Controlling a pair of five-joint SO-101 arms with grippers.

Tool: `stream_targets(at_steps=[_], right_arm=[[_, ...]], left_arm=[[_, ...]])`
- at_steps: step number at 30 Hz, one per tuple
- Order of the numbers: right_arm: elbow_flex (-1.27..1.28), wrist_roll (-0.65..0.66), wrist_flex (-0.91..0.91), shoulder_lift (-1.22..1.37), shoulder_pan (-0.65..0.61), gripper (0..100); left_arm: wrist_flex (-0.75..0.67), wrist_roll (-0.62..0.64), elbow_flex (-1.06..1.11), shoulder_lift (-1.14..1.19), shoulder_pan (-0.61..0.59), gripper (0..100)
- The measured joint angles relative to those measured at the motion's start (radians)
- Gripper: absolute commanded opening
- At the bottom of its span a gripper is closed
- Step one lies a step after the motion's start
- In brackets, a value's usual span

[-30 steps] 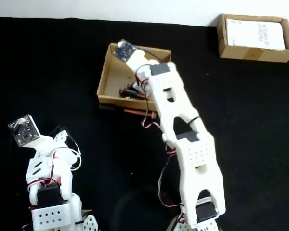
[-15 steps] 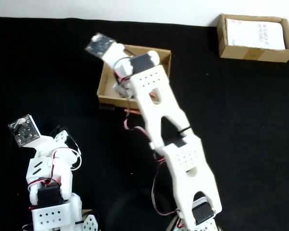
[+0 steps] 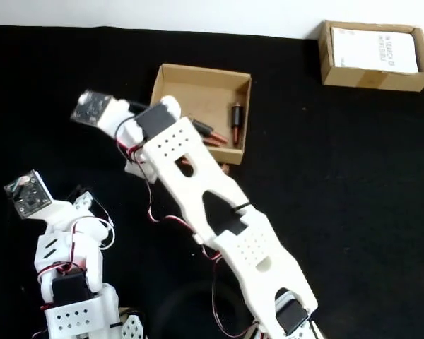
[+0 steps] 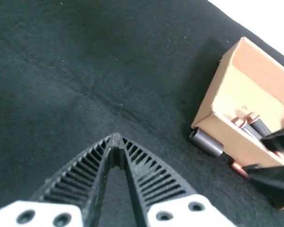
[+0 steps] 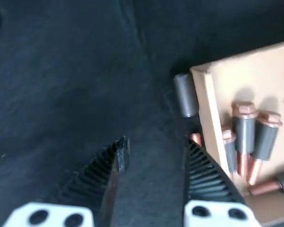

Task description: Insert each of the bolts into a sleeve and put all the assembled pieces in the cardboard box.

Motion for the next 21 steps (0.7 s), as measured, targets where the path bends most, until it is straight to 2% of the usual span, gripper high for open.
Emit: stream_targets(at_steps=[8, 13, 21], right_arm=[[0.267, 0.0, -0.311, 0.003, 0.015, 15.5], [0.338, 0.002, -0.423, 0.005, 0.015, 15.5], [0.454, 0.083, -0.569, 0.0, 0.035, 15.5]], left_arm=[[0.0, 0.0, 0.0, 0.0, -0.008, 1], [0.0, 0.0, 0.0, 0.0, -0.008, 1], [0.0, 0.0, 0.0, 0.0, -0.008, 1]])
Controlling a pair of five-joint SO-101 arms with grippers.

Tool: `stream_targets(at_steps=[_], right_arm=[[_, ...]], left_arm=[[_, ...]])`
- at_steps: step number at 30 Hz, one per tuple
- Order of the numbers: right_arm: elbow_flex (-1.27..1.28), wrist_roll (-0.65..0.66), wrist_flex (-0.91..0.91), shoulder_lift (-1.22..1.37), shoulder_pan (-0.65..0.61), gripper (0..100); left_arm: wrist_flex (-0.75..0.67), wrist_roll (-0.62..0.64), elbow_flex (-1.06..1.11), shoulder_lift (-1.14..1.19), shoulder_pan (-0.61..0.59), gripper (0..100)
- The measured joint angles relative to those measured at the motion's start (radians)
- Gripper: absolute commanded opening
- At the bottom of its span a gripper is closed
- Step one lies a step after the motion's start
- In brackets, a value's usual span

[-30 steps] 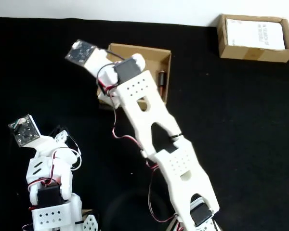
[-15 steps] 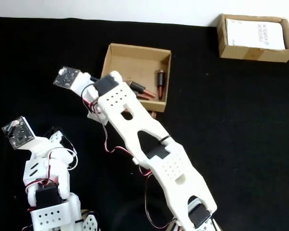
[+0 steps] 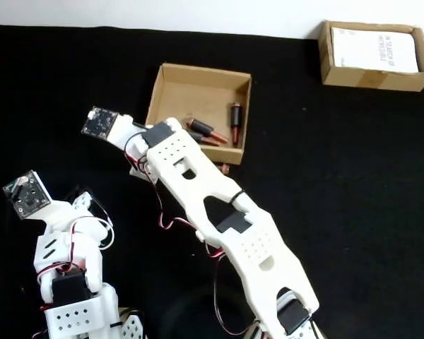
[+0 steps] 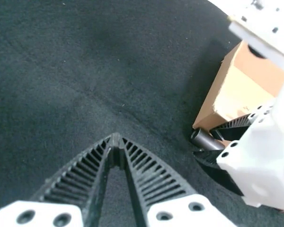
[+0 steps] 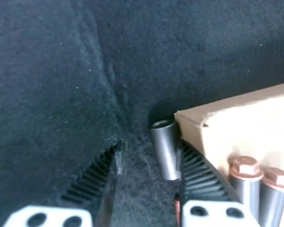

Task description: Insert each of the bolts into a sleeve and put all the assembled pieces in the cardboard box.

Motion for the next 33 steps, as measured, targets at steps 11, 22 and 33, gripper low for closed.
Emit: stream_targets(at_steps=[11, 22, 33], right_arm=[[-0.071, 0.003, -0.049, 0.158, 0.049, 11.8], [-0.471, 0.003, 0.219, 0.313, 0.068, 0.8], [-0.991, -0.133, 0.612, 0.302, 0.106, 0.8]], left_arm=[[0.0, 0.0, 0.0, -0.009, 0.0, 1], [0.0, 0.0, 0.002, -0.009, 0.0, 1], [0.0, 0.0, 0.002, -0.009, 0.0, 1]])
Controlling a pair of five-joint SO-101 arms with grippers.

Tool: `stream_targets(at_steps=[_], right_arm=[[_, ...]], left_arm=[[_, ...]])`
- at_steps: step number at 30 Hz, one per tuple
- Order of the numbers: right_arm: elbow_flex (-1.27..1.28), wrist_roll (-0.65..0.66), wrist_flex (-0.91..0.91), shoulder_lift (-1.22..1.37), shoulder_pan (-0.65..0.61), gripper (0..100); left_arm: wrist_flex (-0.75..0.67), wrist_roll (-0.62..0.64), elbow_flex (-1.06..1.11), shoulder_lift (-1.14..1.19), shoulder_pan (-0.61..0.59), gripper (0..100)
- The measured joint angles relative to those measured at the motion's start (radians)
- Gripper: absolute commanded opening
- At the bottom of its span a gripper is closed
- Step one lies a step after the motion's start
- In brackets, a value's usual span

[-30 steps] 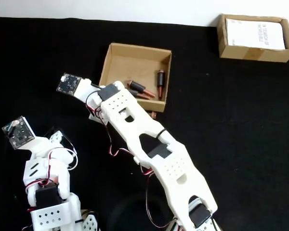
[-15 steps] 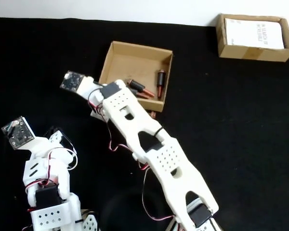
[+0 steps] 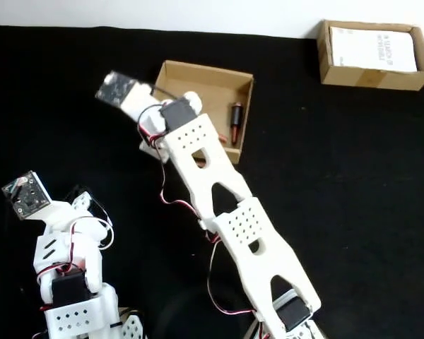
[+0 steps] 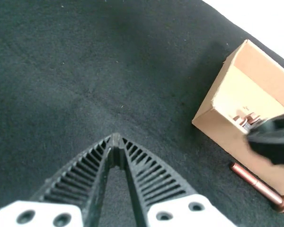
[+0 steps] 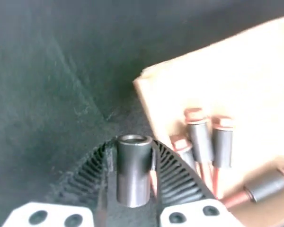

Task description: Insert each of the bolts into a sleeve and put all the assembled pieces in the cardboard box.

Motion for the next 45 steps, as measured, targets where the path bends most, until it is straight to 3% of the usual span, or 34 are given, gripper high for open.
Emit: stream_targets(at_steps=[5, 10, 22, 38, 45], right_arm=[[-0.025, -0.129, 0.008, -0.135, 0.048, 0.8], [0.006, -0.15, 0.008, -0.368, 0.074, 0.8], [0.752, -0.155, 0.008, -1.128, 0.153, 0.8], [1.628, -0.342, -0.031, -2.035, 0.571, 0.8], [1.989, -0.359, -0.126, -2.414, 0.848, 0.8]], left_arm=[[0.0, 0.0, 0.0, 0.0, 0.002, 1], [0.005, 0.002, 0.0, 0.0, 0.038, 1], [0.071, 0.002, 0.0, 0.0, 0.044, 1], [0.224, -0.058, 0.0, 0.0, 0.118, 1], [0.238, -0.219, -0.089, 0.092, 0.118, 1]])
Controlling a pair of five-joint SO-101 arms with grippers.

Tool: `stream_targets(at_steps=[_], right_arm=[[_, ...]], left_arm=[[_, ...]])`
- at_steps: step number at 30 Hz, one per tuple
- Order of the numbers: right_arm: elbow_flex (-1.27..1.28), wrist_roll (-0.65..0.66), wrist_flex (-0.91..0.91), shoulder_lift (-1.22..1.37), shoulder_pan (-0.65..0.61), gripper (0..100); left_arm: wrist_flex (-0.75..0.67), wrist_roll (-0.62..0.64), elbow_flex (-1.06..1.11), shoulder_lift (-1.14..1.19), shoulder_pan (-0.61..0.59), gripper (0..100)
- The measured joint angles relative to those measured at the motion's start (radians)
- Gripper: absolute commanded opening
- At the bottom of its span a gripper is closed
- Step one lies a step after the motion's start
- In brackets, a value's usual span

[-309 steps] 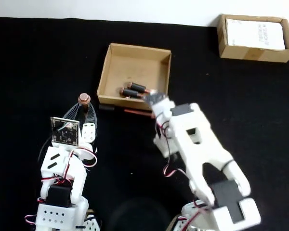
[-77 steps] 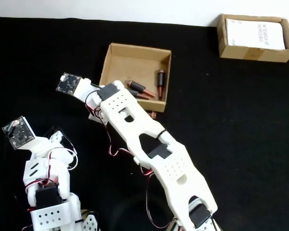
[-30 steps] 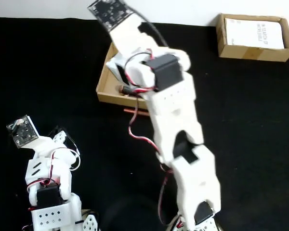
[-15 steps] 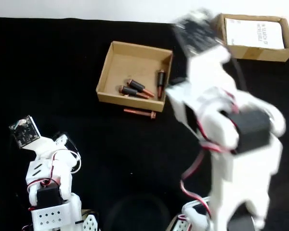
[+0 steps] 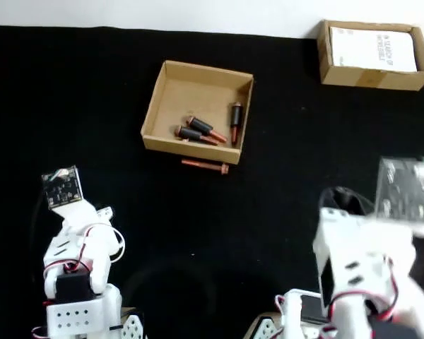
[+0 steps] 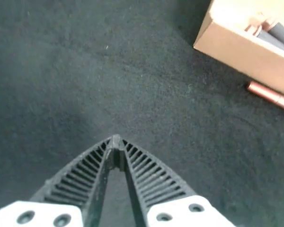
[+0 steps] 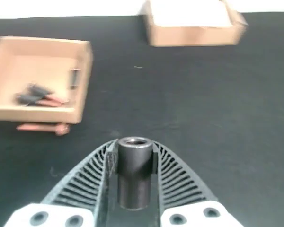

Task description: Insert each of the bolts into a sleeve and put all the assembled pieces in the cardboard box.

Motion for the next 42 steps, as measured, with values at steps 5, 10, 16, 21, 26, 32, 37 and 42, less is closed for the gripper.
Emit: stream_targets(at_steps=[5, 10, 16, 21, 26, 32, 37, 42], right_arm=[[0.241, 0.04, -0.138, -0.219, 0.227, 0.8], [0.463, 0.092, -0.333, -0.391, 0.48, 0.8], [0.738, 0.107, -0.535, -0.505, 0.657, 0.8], [0.864, 0.107, -0.681, -0.506, 0.758, 0.8], [0.99, 0.11, -0.807, -0.506, 0.845, 0.8], [1.112, 0.11, -0.954, -0.506, 0.924, 0.8], [1.206, 0.11, -1.091, -0.506, 0.947, 0.8], [1.267, 0.11, -1.166, -0.506, 0.948, 0.8]], left_arm=[[0.071, -0.029, -0.288, 0.342, 0.008, 1], [0.281, -0.029, -0.71, 0.815, 0.115, 1], [0.534, -0.141, -1.217, 1.343, 0.344, 1], [0.629, -0.393, -1.527, 1.654, 0.489, 1], [0.637, -0.652, -1.712, 1.883, 0.555, 1], [0.654, -0.899, -1.912, 2.119, 0.58, 6], [0.744, -1.057, -2.128, 2.295, 0.608, 22], [0.758, -1.083, -2.332, 2.464, 0.618, 23]])
